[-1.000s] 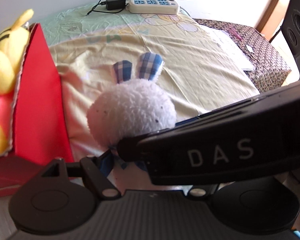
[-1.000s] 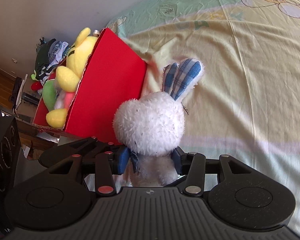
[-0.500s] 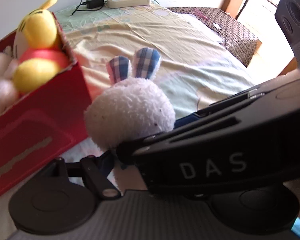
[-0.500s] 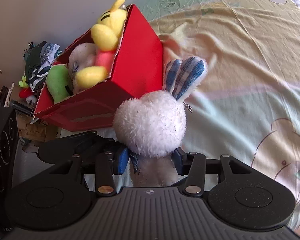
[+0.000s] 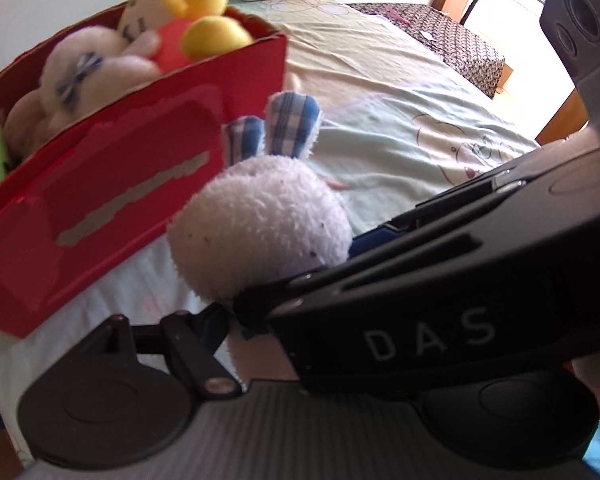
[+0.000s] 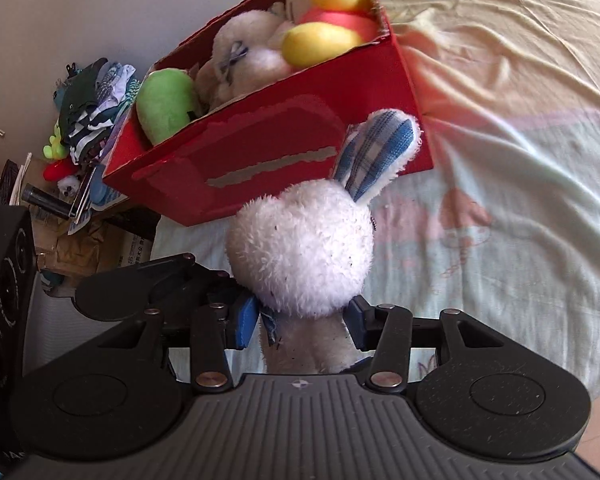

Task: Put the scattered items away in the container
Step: 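Lift the pink bunny plush off the bed with the right gripper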

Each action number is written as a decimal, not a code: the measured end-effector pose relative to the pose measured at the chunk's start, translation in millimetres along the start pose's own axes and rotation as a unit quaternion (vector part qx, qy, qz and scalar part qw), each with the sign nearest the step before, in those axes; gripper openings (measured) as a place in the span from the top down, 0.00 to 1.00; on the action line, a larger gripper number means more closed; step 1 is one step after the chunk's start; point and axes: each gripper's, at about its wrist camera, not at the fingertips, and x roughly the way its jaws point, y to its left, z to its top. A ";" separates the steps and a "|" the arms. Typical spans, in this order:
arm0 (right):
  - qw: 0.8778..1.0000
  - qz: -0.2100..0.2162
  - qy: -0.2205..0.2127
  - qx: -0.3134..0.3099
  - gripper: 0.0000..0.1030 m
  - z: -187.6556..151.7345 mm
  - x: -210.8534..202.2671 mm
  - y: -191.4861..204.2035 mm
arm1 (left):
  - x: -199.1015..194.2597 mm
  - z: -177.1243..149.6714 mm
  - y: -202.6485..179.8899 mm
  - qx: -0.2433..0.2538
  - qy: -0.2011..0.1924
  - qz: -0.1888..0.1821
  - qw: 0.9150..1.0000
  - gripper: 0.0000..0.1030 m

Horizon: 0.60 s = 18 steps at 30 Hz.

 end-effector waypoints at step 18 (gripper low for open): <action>0.991 0.052 0.047 -0.115 0.52 7.5 33.5 88.2 | -59.6 -46.4 63.9 -0.099 -0.039 0.042 0.993 0.28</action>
